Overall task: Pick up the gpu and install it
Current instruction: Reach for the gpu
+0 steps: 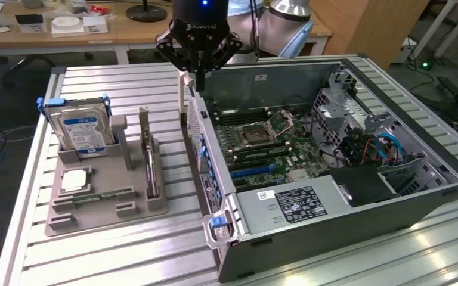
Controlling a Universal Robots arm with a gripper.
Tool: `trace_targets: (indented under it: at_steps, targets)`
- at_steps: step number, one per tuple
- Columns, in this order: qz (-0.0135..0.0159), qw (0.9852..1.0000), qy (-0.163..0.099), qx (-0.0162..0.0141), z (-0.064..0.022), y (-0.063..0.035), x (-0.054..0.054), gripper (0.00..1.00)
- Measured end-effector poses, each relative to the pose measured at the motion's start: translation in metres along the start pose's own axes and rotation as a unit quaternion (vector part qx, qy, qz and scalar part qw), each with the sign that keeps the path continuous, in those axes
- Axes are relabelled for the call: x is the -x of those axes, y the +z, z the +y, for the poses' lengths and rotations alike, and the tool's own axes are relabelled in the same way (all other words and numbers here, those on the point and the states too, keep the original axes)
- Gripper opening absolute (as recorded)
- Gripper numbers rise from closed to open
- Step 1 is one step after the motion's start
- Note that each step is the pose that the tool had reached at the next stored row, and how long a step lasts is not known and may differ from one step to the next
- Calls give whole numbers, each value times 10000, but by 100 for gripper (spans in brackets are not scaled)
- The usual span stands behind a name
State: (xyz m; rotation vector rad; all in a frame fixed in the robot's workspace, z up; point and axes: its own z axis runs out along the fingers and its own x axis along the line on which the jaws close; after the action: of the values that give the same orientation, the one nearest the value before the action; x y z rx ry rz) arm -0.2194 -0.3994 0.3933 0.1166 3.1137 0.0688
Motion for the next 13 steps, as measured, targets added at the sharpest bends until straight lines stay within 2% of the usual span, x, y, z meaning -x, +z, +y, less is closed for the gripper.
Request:
trace_targets:
  at_steps: [13]
  targets:
    - [0,10000,0,0,-12,-3,-134,11]
